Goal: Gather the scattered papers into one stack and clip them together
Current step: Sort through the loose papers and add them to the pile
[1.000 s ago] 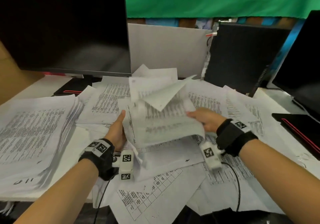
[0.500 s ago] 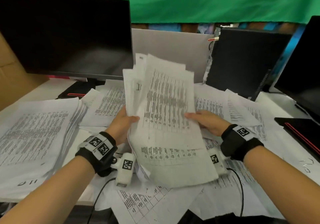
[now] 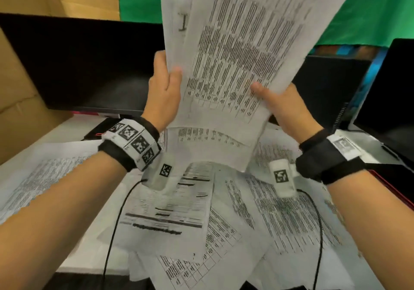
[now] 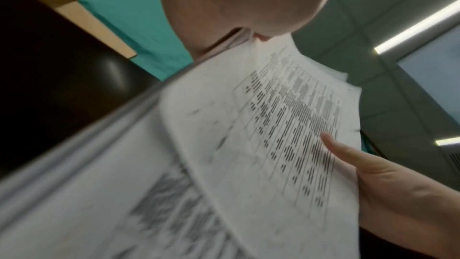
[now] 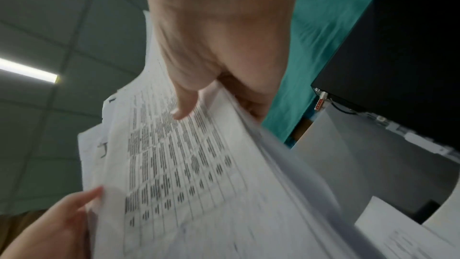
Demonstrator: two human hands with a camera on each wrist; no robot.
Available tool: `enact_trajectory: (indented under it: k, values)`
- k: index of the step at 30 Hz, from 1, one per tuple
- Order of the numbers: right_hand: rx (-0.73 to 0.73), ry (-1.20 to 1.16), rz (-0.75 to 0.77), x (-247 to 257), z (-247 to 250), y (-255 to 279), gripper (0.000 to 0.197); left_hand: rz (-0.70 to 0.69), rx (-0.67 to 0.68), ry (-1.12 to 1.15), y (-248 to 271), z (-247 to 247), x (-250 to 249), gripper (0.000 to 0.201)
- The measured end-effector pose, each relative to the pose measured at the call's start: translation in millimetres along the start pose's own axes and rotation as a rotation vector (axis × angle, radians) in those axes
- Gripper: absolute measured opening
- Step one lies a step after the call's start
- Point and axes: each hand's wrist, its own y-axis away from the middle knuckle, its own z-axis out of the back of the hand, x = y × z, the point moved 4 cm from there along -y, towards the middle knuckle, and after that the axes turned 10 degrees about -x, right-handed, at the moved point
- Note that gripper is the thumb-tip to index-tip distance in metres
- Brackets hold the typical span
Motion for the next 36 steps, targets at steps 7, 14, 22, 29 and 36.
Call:
enact_trajectory:
  k: [7,14,22,29,36]
  values:
    - [0.043,-0.156,-0.080,8.3,-20.2,0.2,0.046,0.073,-0.153,0.000,-2.3,-2.1,11.7,0.021]
    - [-0.070,-0.192,0.148,60.7,-48.4,-14.1,0.027,-0.120,-0.231,0.084,-30.6,-4.3,-37.2,0.020]
    - [0.104,-0.035,-0.396,-84.5,-38.2,38.8,0.069,0.697,0.511,-0.151,66.0,14.9,107.9,0.042]
    - [-0.118,-0.094,-0.326,-61.8,-52.0,9.3,0.098,0.488,0.186,0.156,37.5,-4.2,56.2,0.031]
    - [-0.094,0.050,-0.106,-49.4,-28.7,16.7,0.055,0.692,0.449,-0.222,76.6,12.0,117.1,0.045]
